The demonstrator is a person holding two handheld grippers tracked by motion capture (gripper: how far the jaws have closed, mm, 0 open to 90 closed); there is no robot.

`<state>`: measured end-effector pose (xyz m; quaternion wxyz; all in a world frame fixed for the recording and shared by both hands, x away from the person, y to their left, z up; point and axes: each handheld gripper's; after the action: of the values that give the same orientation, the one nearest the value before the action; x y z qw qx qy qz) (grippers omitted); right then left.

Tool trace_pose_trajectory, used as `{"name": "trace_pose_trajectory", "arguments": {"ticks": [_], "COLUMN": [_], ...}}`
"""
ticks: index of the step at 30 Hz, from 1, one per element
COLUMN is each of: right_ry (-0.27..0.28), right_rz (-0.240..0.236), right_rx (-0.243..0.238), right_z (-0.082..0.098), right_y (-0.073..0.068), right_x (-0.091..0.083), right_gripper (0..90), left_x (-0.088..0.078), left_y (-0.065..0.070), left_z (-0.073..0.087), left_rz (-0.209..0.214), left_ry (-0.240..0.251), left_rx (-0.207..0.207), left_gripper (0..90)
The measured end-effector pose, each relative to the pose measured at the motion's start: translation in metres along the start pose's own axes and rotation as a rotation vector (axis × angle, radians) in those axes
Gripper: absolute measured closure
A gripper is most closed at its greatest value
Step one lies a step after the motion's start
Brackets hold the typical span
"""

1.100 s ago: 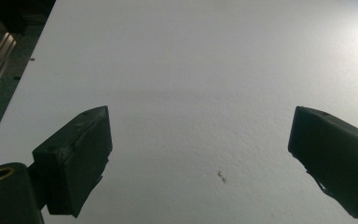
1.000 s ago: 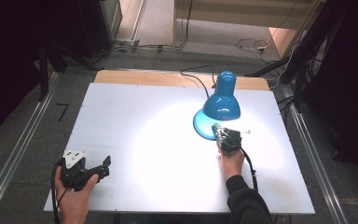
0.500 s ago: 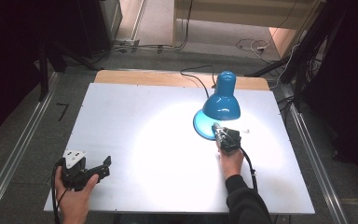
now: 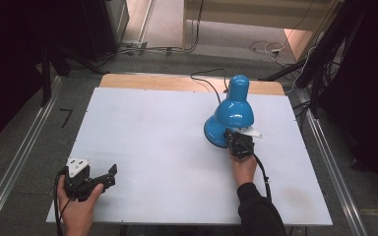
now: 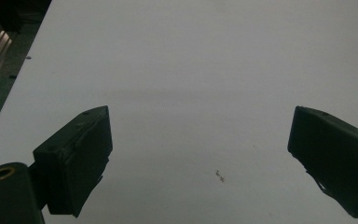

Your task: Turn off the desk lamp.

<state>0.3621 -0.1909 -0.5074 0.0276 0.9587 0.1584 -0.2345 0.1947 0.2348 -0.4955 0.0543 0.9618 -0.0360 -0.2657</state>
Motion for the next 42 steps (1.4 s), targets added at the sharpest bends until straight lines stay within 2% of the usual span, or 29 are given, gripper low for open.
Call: {"name": "trace_pose_trajectory", "arguments": {"ticks": [4,7,10,12,15,19,28,31,38,42], "right_ry": [0.004,0.026,0.024,0.024,0.025,0.031,0.016,-0.002,-0.002,-0.018], "right_rz": [0.002,0.003,0.004,-0.002,-0.005,-0.011,0.008,0.015,0.012,0.003], "right_rx": [0.003,0.031,0.06,0.068,0.081,0.095,0.061,0.063,0.088,0.074], "right_z": [0.0,0.0,0.0,0.0,0.0,0.001,0.003,0.004,0.007,0.008], "right_y": [0.0,0.005,0.008,0.011,0.013,0.015,0.027,0.032,0.046,0.049], "right_x": [0.0,-0.001,-0.002,-0.001,-0.002,-0.004,-0.009,-0.011,-0.019,-0.024], "right_gripper": [88.1,88.0,87.7,80.6,78.3,69.4,51.9,45.2,41.8,33.2], "left_x": [-0.001,0.0,0.0,-0.001,-0.001,-0.002,-0.003,-0.002,-0.003,-0.003], "left_y": [0.0,-0.001,-0.001,-0.002,-0.002,-0.003,-0.004,-0.004,-0.004,-0.004], "left_z": [0.0,0.0,0.0,0.0,0.001,0.001,0.001,0.002,0.002,0.001], "left_rz": [0.001,0.001,0.0,-0.001,-0.002,-0.003,-0.01,-0.01,-0.009,-0.01], "left_ry": [0.004,0.004,0.002,0.003,0.004,0.002,0.002,0.001,0.001,0.003], "left_rx": [-0.002,-0.004,-0.006,-0.009,-0.01,-0.01,-0.013,-0.015,-0.019,-0.021], "left_gripper": [7.0,7.0,7.0,7.0,7.0,7.0,7.0,7.0,7.0,7.0]}}
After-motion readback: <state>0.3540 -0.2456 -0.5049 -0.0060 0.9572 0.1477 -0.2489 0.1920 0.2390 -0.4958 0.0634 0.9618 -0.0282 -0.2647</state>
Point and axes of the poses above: each handheld gripper's, and its own axes: x roughly forward along the jaws, z roughly out of its underside, y roughly to its right, and after that the axes turned 4 degrees about y, right-handed
